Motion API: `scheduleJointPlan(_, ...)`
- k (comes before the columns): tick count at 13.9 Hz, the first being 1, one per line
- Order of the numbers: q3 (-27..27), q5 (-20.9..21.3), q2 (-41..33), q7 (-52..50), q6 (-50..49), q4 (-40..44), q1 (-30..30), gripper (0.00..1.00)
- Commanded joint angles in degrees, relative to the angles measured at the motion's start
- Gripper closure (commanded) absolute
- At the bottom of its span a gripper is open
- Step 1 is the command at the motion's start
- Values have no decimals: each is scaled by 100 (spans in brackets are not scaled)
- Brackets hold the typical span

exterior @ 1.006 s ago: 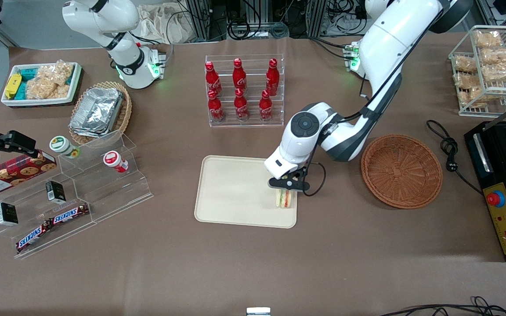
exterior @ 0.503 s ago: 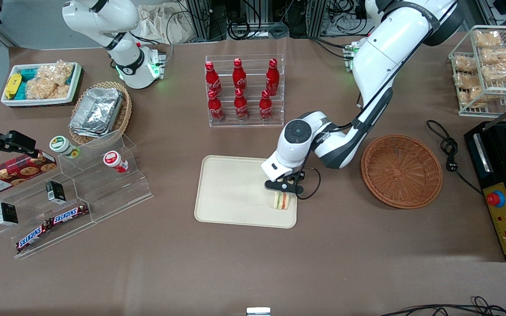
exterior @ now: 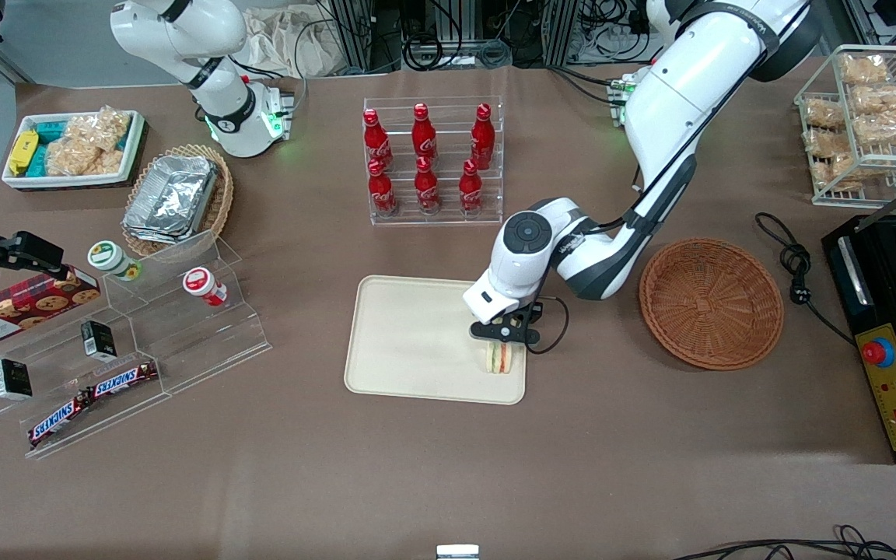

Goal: Place sandwich from basket to tray
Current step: 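Lower the sandwich onto the tray and open the left gripper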

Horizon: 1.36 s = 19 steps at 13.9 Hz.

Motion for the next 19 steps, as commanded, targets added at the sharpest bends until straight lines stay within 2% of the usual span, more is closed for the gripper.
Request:
scheduleJointPlan(1, 57, 115, -48, -498, -23, 203, -56, 1)
scheduleJointPlan(6, 57, 37, -653, -781, -171, 194, 93, 1)
scheduleJointPlan(8, 31, -8, -1005, -747, -688, 203, 268, 1)
scheduleJointPlan(13, 4, -666, -1638, -501, -1349, 255, 576, 1)
scheduleJointPlan(15, 22, -1139, -1840, -81, -1735, 369, 620, 1)
scheduleJointPlan(19, 22, -1817, -2157, 719, -2877, 834, 1042, 1)
